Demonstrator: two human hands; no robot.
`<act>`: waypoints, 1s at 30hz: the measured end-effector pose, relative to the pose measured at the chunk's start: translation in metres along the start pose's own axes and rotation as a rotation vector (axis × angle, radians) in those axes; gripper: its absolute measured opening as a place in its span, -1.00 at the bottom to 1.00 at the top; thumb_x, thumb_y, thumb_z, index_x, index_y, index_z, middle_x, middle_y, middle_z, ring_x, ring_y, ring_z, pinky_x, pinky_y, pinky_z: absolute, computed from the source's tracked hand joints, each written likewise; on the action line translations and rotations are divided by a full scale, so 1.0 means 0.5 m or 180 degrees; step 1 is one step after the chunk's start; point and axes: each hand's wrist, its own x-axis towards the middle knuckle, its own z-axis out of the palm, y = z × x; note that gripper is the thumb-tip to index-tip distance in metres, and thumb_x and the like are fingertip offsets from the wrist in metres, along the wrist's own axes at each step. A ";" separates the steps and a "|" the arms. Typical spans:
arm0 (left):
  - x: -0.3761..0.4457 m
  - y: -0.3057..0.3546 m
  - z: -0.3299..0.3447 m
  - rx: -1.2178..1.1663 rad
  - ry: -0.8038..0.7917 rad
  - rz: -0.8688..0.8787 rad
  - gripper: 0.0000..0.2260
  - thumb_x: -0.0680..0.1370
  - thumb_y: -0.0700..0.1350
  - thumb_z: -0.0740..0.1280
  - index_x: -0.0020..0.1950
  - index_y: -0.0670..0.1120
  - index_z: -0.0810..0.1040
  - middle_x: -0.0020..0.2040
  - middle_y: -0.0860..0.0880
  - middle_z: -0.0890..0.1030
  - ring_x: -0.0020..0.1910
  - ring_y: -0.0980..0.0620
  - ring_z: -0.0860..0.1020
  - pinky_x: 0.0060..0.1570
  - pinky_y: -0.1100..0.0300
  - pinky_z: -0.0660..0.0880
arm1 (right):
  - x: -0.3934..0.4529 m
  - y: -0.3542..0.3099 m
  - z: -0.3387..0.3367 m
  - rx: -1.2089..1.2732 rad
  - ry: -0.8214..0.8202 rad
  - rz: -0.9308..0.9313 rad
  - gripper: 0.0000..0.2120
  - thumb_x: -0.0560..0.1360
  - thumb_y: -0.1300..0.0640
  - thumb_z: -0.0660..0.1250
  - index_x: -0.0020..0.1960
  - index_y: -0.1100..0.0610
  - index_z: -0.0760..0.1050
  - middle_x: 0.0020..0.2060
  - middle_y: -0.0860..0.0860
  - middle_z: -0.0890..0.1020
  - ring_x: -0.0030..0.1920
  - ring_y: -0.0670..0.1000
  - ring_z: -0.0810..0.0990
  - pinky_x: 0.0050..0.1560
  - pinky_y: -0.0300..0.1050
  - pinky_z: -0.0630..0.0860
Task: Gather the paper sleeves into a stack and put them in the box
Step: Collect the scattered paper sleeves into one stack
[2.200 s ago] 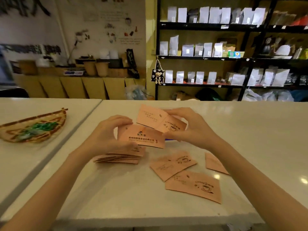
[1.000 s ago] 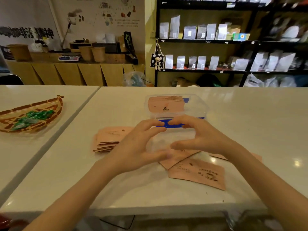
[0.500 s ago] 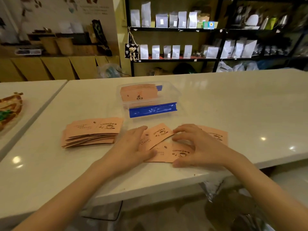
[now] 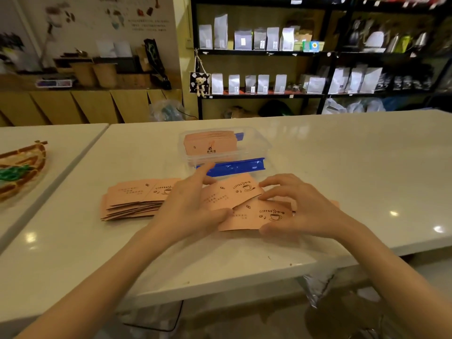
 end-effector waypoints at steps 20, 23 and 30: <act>-0.020 -0.202 -0.179 -0.0459 0.0250 -0.0767 -0.23 0.28 -0.11 0.51 0.34 0.20 0.17 0.13 0.22 0.39 0.21 0.15 0.30 0.26 0.07 0.31 | 0.233 -0.165 0.063 0.0619 0.0033 -0.0975 -0.49 0.25 -0.13 0.45 0.17 -0.09 0.46 0.34 -0.16 0.33 0.24 -0.22 0.17 0.30 -0.09 0.21; -0.024 -0.221 -0.176 -0.0556 0.0200 -0.0718 -0.26 0.28 -0.14 0.51 0.29 0.22 0.17 0.08 0.33 0.37 0.17 0.20 0.34 0.17 0.23 0.36 | 0.262 -0.185 0.104 0.0493 0.0043 -0.1008 -0.47 0.26 -0.17 0.43 0.18 -0.05 0.46 0.32 -0.12 0.36 0.22 -0.20 0.19 0.30 -0.10 0.20; -0.036 -0.259 -0.172 -0.0414 0.0156 -0.1052 -0.07 0.19 0.13 0.50 0.42 0.16 0.04 0.41 0.10 0.28 0.38 0.02 0.24 0.26 0.22 0.28 | 0.277 -0.186 0.159 -0.0431 -0.0199 -0.1184 -0.42 0.34 -0.26 0.27 0.27 0.00 0.41 0.39 -0.08 0.28 0.42 -0.06 0.05 0.40 -0.07 0.02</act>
